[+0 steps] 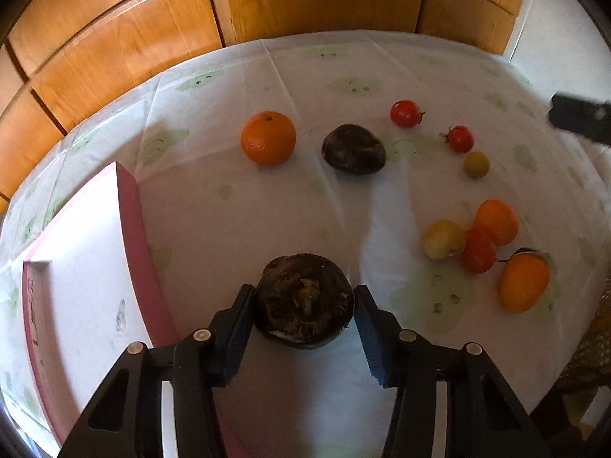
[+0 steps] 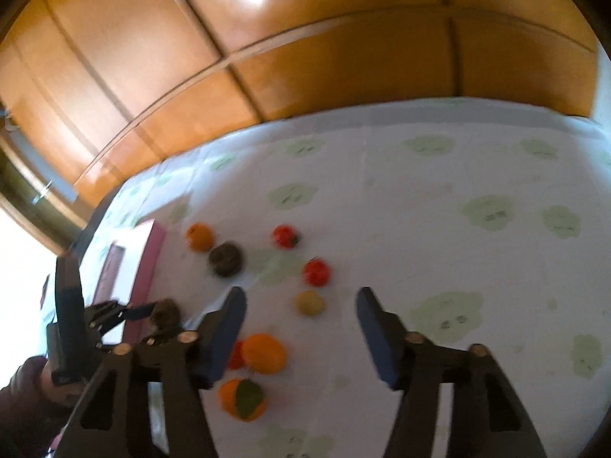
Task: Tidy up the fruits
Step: 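Grasp the dark brown round fruit with the left gripper, then carry the dark brown fruit into the tray and open the left gripper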
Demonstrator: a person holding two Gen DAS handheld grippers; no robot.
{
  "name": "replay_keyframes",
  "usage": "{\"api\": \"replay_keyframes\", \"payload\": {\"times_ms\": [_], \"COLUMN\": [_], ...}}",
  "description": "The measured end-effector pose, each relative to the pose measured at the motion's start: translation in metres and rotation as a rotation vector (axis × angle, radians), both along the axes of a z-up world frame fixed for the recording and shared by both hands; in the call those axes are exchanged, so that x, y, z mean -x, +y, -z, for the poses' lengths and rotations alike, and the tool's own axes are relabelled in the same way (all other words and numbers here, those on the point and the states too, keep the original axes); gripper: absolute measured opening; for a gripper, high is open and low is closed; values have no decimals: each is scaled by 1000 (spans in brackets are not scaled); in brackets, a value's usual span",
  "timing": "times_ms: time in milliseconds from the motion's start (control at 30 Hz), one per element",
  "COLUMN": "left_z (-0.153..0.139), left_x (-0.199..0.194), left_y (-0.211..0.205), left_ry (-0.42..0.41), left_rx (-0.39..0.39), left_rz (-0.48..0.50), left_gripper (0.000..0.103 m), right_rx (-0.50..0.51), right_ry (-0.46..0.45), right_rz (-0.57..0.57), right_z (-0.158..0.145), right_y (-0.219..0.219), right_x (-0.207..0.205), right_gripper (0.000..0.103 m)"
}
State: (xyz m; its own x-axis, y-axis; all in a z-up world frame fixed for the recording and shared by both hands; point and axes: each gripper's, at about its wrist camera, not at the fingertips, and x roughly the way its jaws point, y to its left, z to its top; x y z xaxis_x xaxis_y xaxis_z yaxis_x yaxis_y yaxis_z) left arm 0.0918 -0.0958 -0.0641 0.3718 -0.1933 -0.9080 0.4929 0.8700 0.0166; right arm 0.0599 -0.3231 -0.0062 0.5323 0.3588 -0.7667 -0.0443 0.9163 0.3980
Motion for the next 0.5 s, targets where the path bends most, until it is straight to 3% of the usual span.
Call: {"api": "replay_keyframes", "payload": {"times_ms": [67,133,167,333,500], "left_z": [-8,-11,-11,-5,4], "left_x": [10,25,30,57,69], "left_y": [1,-1,-4,-7,-9], "left_ry": [-15,-29,-36,-43,-50], "left_rx": [35,54,56,63,59], "left_rz": [2,6,6,-10,-23], "left_gripper": [52,52,52,52,52], "right_rx": [-3,12,16,36,158], "right_ry": [32,48,51,27,7], "right_rz": [-90,-164,-196,-347,-480], "right_z": [6,9,11,12,17], "right_y": [17,33,40,73,110], "right_x": [-1,0,2,11,13], "right_gripper": [51,37,36,33,33]}}
